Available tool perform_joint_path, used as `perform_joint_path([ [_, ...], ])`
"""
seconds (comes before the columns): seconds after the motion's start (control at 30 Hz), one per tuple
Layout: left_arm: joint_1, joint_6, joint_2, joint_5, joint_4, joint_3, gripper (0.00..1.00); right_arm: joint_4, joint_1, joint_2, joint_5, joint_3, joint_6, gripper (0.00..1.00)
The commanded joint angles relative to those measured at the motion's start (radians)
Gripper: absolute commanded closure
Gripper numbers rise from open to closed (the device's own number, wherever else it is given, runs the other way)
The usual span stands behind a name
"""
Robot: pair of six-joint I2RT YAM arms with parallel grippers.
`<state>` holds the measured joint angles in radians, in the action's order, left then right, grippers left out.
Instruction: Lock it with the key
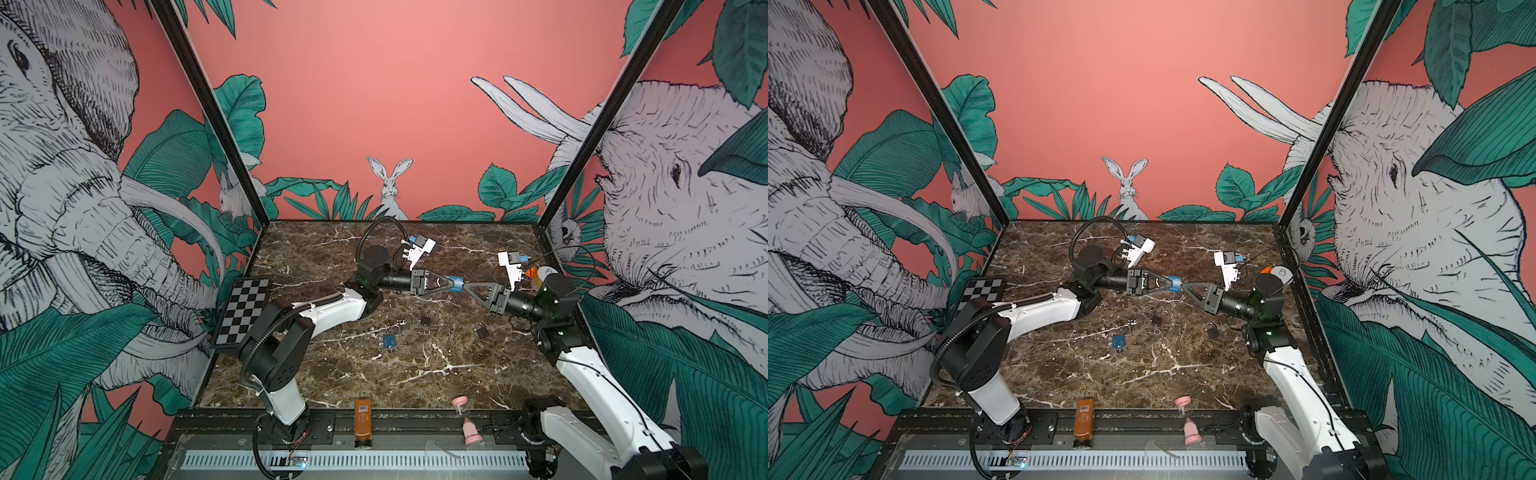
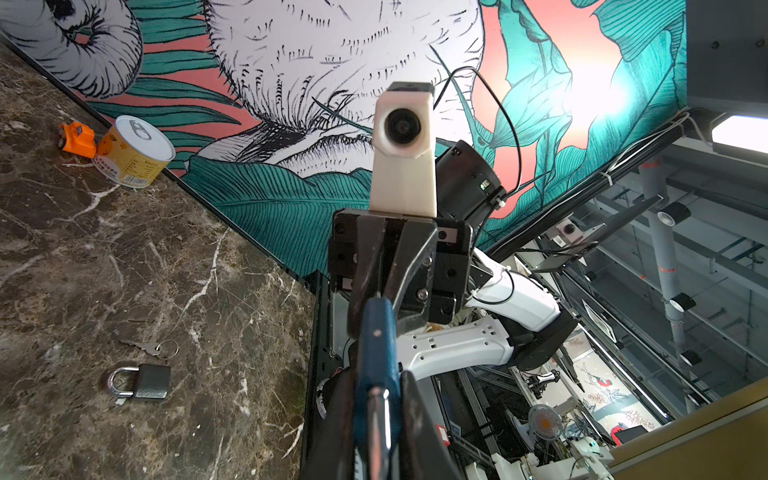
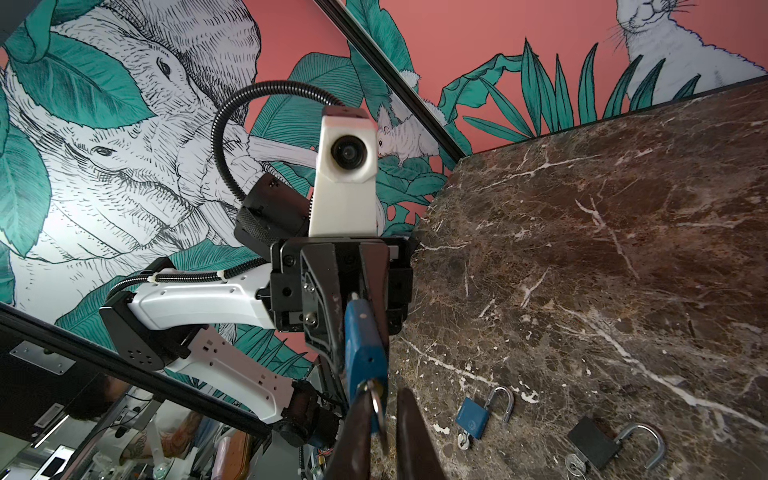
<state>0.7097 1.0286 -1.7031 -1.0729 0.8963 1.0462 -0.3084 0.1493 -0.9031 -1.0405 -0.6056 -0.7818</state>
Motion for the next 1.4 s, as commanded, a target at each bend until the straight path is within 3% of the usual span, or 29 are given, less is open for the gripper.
perform_joint_path([
  [0.0,-0.003,0.001,0.031,-0.009,0.064,0.003,1.00,-0.052,-0.003,0.013,-0.010,0.011,0.000,0.91],
  [0.23,-0.003,-0.008,0.023,-0.006,0.068,-0.004,1.00,-0.090,-0.010,0.013,-0.016,0.027,-0.025,1.00],
  [0.7,-0.071,-0.006,0.004,-0.045,0.109,-0.005,1.00,-0.196,-0.097,0.036,-0.057,0.099,-0.099,1.00],
  [0.77,-0.068,-0.075,0.010,-0.042,-0.025,0.010,1.00,-0.137,-0.102,0.037,-0.038,0.099,-0.072,1.00],
  [0.87,-0.056,-0.387,0.011,0.002,-0.520,0.092,1.00,0.220,-0.102,0.052,0.144,0.062,0.100,1.00],
  [0.93,-0.037,-0.663,0.013,0.138,-0.867,0.171,1.00,0.310,-0.102,0.062,0.277,0.084,0.111,1.00],
  [0.97,-0.028,-0.745,0.007,0.205,-0.978,0.212,1.00,0.315,-0.101,0.066,0.320,0.105,0.087,1.00],
  [1.03,-0.020,-0.812,-0.050,0.244,-1.134,0.315,1.00,0.329,-0.097,0.073,0.411,0.152,0.019,1.00],
  [1.13,-0.015,-0.901,-0.165,0.179,-1.282,0.448,1.00,0.355,-0.045,0.115,0.537,0.217,-0.001,1.00],
  [1.27,0.062,-1.159,-0.275,0.217,-1.546,0.585,1.00,0.354,0.041,0.199,0.706,0.308,-0.063,1.00],
  [1.37,0.065,-1.216,-0.336,0.168,-1.611,0.632,1.00,0.327,0.090,0.243,0.784,0.369,-0.114,1.00],
])
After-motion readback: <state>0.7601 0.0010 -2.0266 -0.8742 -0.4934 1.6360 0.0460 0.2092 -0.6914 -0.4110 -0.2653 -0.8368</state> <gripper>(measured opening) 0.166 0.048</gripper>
